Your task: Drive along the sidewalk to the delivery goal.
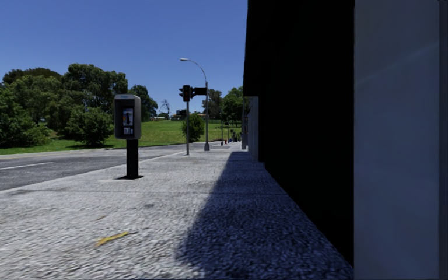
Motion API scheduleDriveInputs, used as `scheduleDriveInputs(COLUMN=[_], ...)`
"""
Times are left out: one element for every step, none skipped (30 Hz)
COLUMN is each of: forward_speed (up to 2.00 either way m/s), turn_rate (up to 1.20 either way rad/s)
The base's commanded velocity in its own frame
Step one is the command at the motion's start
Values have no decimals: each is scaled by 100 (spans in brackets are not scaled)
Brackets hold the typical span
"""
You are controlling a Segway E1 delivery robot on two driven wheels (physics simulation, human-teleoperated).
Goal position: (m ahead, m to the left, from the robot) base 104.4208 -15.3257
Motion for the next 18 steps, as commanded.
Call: scheduleDriveInputs(forward_speed=[190, 190, 189, 181, 173, 170, 170, 172, 175, 175, 178, 178, 179, 179, 179, 179, 179, 179], turn_rate=[0, 0, 0, 0, 0, 0, 0, 0, 0, 0, 0, 0, 0, 0, 0, 0, 0, 0])
